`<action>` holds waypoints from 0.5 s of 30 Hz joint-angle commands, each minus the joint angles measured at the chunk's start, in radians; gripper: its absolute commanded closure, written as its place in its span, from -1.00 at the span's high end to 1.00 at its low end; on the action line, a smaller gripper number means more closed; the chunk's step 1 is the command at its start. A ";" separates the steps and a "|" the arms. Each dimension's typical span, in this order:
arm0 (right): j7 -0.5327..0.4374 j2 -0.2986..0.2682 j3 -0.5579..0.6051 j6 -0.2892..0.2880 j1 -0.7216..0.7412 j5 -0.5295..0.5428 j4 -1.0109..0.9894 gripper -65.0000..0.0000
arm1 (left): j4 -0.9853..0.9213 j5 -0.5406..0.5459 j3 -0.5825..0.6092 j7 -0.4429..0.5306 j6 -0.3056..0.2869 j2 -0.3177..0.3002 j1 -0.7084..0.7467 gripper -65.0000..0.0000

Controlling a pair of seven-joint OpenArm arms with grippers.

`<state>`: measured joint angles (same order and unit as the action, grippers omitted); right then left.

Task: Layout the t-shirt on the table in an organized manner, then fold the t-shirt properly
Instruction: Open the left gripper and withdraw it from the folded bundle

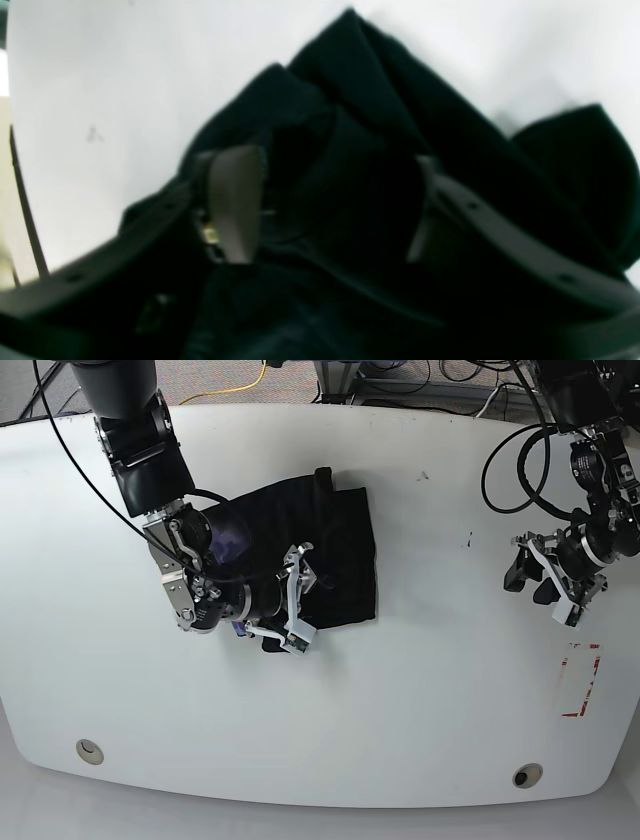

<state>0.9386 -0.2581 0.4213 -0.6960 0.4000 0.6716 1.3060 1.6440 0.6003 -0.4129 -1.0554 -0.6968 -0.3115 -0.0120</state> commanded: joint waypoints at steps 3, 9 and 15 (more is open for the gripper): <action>-0.025 0.001 -0.003 -0.002 0.026 0.018 0.016 -0.67 | 0.017 0.017 -0.007 0.022 -0.001 -0.018 -0.015 0.02; -0.025 0.001 -0.003 -0.002 0.026 0.018 0.022 -0.93 | 0.017 0.017 -0.007 0.022 -0.001 -0.018 -0.015 0.02; -0.025 0.004 -0.003 -0.002 0.024 0.018 0.068 -1.00 | 0.017 0.017 -0.005 0.022 -0.001 -0.018 -0.015 0.02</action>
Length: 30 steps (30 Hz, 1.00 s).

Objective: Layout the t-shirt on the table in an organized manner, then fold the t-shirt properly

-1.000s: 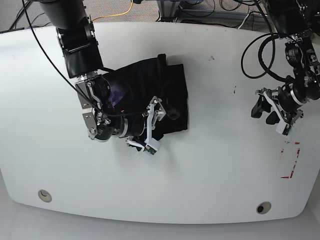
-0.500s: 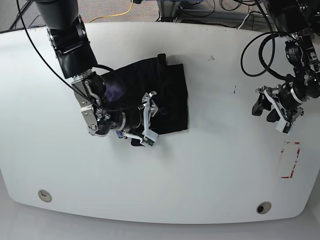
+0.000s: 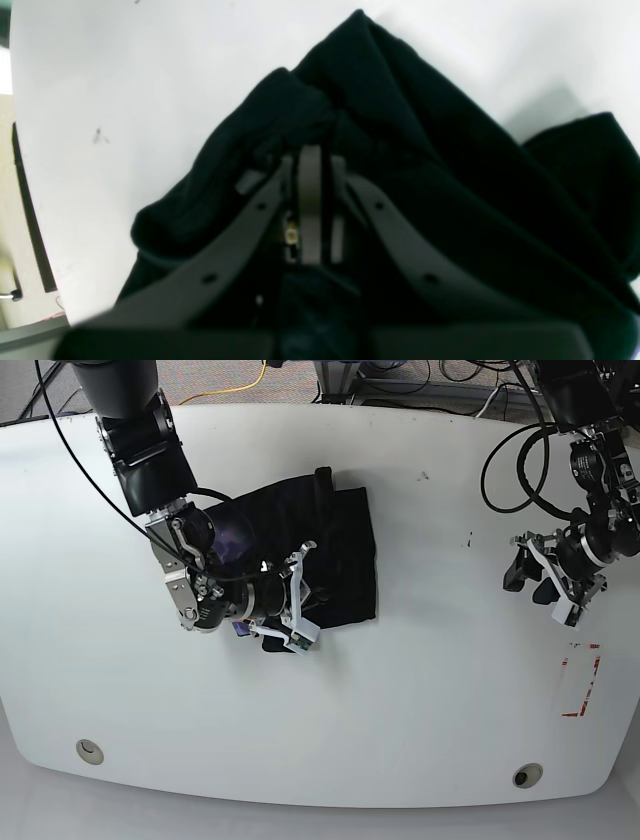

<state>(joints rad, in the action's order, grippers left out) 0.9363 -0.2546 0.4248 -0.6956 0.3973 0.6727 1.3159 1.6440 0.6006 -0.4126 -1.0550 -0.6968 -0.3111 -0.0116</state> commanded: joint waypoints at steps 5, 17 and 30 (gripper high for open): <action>-0.018 -0.001 -0.010 -0.003 0.019 0.017 0.133 -1.00 | 0.017 0.017 -0.006 0.022 -0.001 -0.018 -0.015 0.02; 0.020 0.004 -0.007 -0.003 0.050 0.018 0.241 -1.00 | 0.017 0.017 -0.006 0.022 -0.001 -0.018 -0.001 0.02; 0.020 0.005 -0.010 -0.003 0.127 0.018 0.238 -1.00 | 0.017 0.015 -0.001 0.022 -0.001 -0.018 -0.001 0.02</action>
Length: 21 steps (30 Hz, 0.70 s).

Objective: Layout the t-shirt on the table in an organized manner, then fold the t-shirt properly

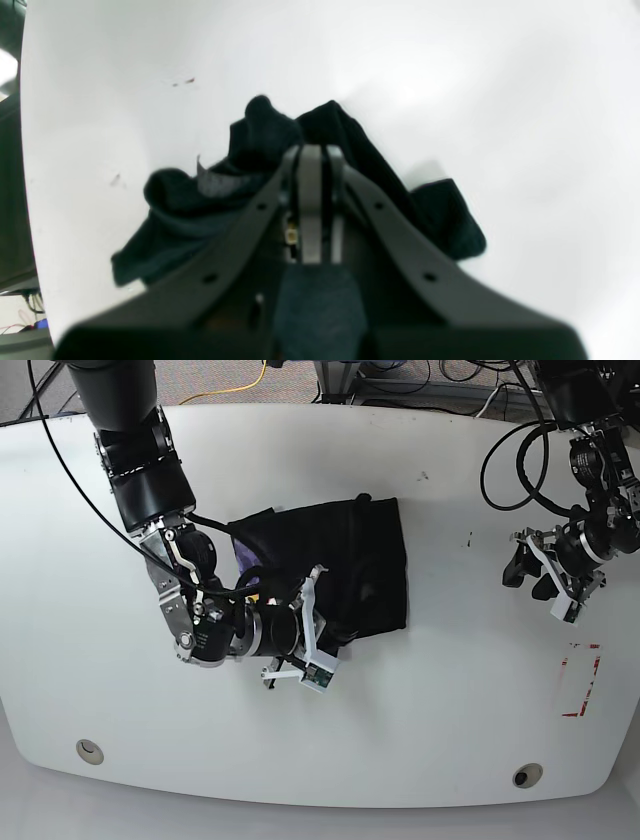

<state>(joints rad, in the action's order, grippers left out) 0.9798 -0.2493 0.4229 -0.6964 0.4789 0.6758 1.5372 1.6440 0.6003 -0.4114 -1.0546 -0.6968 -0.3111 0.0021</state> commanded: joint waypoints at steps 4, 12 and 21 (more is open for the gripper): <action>-0.023 0.001 -0.008 -0.002 0.056 0.015 0.015 -1.00 | 0.017 0.016 -0.002 0.021 -0.001 -0.016 -0.015 0.02; -0.026 0.044 -0.065 -0.002 0.065 0.015 -0.027 -1.00 | 0.017 0.017 -0.001 0.021 -0.001 -0.013 -0.001 0.02; -0.031 0.104 -0.104 -0.002 0.083 0.014 -0.089 -0.89 | 0.017 0.017 0.055 0.021 -0.001 -0.013 0.000 0.02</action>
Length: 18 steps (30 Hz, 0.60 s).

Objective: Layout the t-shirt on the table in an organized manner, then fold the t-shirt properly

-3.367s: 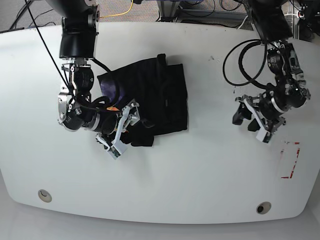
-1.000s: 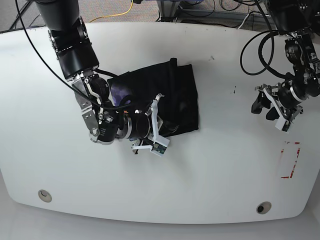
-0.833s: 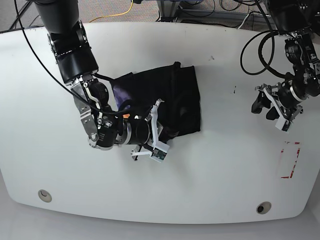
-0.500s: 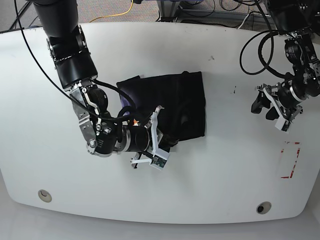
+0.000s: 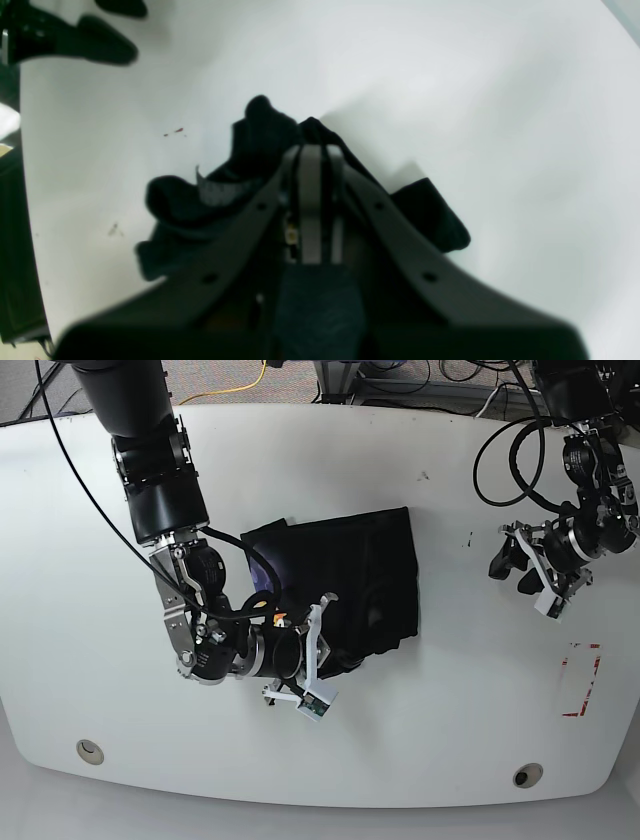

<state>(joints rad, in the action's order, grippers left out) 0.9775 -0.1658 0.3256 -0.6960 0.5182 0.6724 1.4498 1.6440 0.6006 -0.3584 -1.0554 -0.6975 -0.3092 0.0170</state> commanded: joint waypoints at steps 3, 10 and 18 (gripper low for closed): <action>-0.029 0.044 -0.006 -0.002 0.046 0.017 -0.027 -0.57 | 0.017 0.018 0.011 0.022 -0.001 -0.015 -0.015 0.02; -0.029 0.062 -0.007 -0.002 0.041 0.016 -0.057 0.54 | 0.019 0.018 0.029 0.022 -0.001 -0.012 0.004 0.02; -0.027 0.010 -0.012 -0.002 0.009 0.017 -0.014 1.00 | 0.025 0.020 0.074 0.022 -0.001 -0.012 0.004 0.02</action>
<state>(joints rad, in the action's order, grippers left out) 0.9722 -0.1242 0.3206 -0.6956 0.5182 0.6785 1.3834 1.6440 0.6044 -0.3000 -1.0542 -0.6968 -0.3065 0.0338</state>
